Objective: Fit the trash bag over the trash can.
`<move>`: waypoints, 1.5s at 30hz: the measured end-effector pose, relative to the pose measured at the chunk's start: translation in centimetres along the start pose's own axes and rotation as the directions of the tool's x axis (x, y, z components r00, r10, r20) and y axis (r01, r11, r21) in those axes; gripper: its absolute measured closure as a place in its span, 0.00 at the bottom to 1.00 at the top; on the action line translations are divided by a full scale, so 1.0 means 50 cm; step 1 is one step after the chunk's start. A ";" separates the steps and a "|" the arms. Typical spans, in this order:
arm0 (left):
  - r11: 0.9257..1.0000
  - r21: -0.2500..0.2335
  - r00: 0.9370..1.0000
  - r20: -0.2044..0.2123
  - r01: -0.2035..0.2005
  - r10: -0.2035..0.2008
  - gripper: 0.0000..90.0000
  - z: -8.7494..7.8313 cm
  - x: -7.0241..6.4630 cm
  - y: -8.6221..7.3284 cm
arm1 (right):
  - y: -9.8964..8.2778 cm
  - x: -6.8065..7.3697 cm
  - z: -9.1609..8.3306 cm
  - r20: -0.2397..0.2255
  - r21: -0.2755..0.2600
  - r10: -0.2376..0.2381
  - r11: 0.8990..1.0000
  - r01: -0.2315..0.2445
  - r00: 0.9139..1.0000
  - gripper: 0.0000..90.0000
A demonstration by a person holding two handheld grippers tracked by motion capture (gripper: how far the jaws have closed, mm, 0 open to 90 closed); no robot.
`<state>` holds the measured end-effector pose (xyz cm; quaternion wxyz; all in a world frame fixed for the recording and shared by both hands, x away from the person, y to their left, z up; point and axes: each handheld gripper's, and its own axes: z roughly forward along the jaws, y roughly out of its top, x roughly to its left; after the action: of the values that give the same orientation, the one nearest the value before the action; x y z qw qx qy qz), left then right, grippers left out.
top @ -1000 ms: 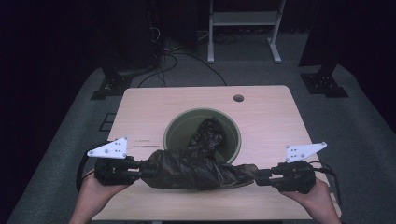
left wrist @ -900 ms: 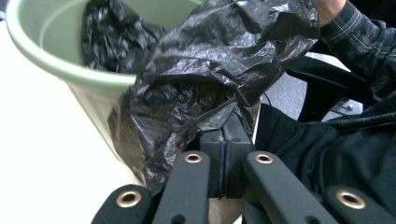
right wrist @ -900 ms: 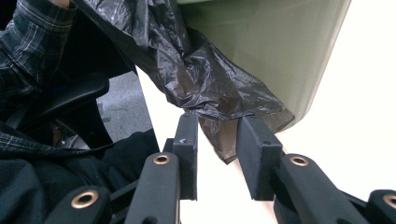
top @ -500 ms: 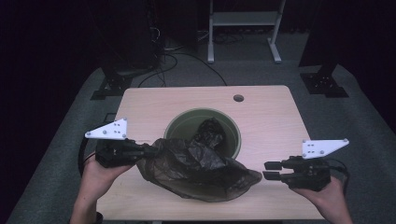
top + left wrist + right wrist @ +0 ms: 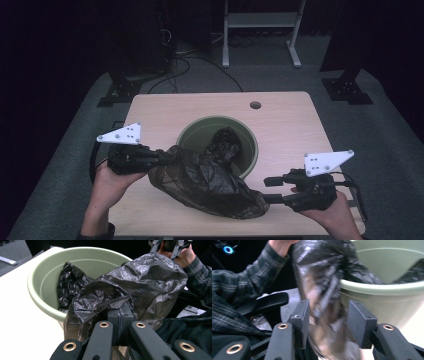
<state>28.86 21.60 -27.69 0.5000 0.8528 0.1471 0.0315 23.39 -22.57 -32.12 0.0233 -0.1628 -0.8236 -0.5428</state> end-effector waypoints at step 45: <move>0.993 -0.020 0.986 -0.119 0.113 -0.115 1.00 0.029 0.126 -0.012 | 0.078 -0.100 -0.014 0.216 -0.121 0.046 0.992 -0.020 0.975 0.55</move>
<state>35.02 22.45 -29.53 0.4967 0.8364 0.2252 0.0548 29.18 -23.01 -29.46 -0.0679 -0.2362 -0.7848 -0.5689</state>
